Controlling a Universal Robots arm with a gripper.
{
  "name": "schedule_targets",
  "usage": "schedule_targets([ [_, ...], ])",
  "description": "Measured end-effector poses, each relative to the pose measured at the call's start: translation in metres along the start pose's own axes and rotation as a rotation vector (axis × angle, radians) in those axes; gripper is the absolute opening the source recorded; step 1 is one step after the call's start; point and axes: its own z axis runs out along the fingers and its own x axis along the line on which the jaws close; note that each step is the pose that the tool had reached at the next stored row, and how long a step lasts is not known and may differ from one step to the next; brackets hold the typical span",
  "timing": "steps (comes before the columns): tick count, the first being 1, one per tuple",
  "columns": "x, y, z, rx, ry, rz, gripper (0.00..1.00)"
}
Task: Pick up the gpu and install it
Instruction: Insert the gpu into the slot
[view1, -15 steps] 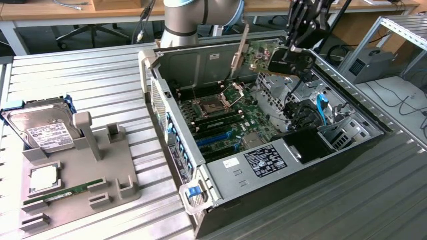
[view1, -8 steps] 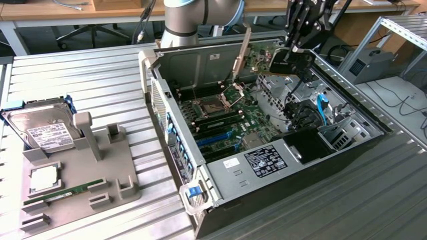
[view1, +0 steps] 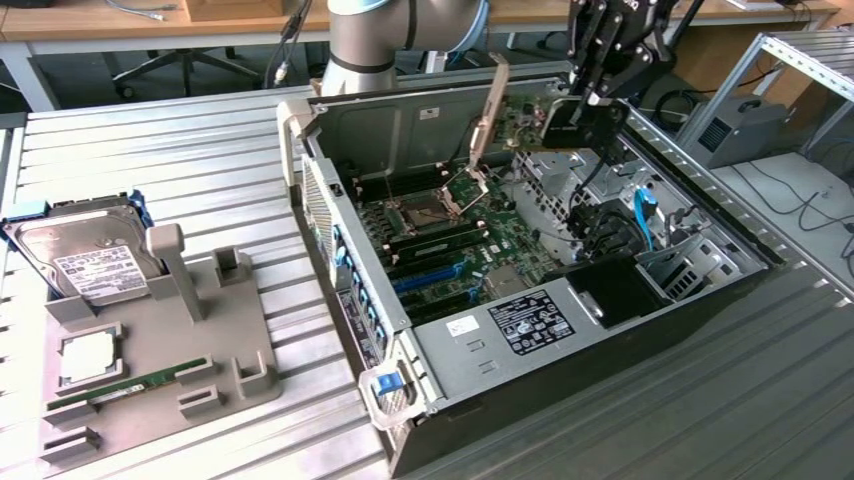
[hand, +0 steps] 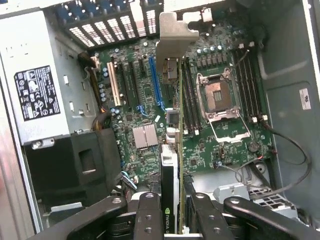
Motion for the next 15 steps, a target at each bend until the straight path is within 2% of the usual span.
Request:
schedule_targets([
  [3,0.0000,0.0000,0.0000,0.0014,0.0017,-0.045,0.27],
  [9,0.0000,0.0000,0.0000,0.0020,0.0015,-0.055,0.27],
  [12,0.0001,0.0006,0.0006,0.0057,-0.0086,-0.059,0.27],
  [15,0.0002,0.0013,0.0014,0.0085,-0.0248,-0.060,0.27],
])
